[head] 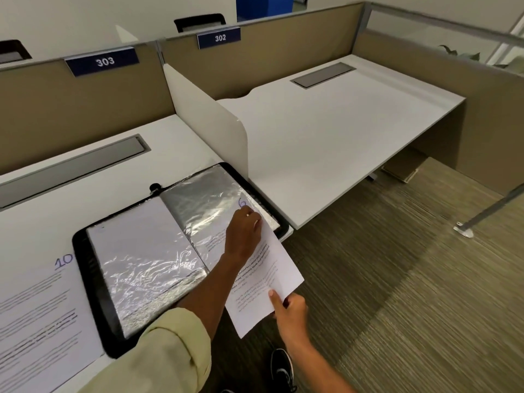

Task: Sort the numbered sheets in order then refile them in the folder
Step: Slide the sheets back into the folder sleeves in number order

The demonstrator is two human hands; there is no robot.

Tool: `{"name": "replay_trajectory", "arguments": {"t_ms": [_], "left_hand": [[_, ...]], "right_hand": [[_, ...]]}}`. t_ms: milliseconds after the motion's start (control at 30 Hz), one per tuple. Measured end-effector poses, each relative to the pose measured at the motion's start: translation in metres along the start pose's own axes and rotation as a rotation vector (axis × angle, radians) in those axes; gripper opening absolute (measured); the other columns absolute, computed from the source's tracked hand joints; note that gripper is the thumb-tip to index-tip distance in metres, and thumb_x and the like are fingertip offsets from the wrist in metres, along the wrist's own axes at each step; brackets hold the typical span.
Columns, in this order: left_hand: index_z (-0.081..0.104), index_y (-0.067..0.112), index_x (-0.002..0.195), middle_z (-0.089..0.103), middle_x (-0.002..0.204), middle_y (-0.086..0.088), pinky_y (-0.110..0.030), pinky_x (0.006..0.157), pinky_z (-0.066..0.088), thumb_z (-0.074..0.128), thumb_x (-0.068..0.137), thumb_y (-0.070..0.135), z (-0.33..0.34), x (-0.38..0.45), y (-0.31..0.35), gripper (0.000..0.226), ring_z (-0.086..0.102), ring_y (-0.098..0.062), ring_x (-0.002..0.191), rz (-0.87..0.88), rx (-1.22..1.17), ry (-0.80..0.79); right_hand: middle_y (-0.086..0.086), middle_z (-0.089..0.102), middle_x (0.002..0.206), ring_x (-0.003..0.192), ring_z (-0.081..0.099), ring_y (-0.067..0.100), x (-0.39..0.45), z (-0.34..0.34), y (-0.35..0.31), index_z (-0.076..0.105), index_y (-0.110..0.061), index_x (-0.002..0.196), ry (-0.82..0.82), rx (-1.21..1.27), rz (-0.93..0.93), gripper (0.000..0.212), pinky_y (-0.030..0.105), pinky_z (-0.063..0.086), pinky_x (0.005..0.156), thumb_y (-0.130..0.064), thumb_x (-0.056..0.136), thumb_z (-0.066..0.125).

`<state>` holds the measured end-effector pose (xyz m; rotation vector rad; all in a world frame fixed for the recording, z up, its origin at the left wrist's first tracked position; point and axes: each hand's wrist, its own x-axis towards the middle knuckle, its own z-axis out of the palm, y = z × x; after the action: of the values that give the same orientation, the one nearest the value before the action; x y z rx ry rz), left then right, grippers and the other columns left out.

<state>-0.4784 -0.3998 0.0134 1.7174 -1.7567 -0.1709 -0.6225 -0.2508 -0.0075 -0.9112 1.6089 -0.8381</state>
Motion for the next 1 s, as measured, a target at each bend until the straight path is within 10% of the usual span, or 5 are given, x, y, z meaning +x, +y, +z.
{"name": "replay_trajectory", "arguments": {"t_ms": [433,700,1000], "left_hand": [[0.069,0.011,0.104,0.064,0.104,-0.007,-0.035,0.079,0.054,0.063,0.092,0.018,-0.002,-0.009,-0.009,0.015,0.059,-0.02,0.096,-0.07,-0.072,-0.017],[0.066,0.015,0.086,0.062,0.088,-0.001,-0.039,0.071,0.052,0.064,0.088,0.013,-0.003,-0.022,-0.014,0.003,0.054,-0.014,0.082,-0.126,-0.119,-0.014],[0.061,0.015,0.123,0.055,0.124,-0.006,-0.037,0.092,0.047,0.065,0.089,0.031,-0.005,-0.023,-0.03,0.037,0.048,-0.024,0.116,-0.316,0.065,-0.207]], "right_hand": [[0.001,0.067,0.106,0.097,0.069,0.019,0.049,0.037,-0.04,0.057,-0.023,0.104,-0.17,0.125,0.05,0.008,0.041,0.061,0.083,-0.023,0.097,0.062],[0.004,0.07,0.086,0.069,0.07,0.018,0.051,0.032,-0.028,0.062,-0.018,0.087,-0.123,-0.114,-0.059,0.017,0.022,0.054,0.056,-0.026,0.101,0.055],[0.015,0.068,0.077,0.06,0.061,0.014,0.068,0.04,-0.041,0.065,-0.007,0.085,-0.144,-0.098,-0.008,0.024,0.02,0.046,0.051,-0.023,0.1,0.057]]}}
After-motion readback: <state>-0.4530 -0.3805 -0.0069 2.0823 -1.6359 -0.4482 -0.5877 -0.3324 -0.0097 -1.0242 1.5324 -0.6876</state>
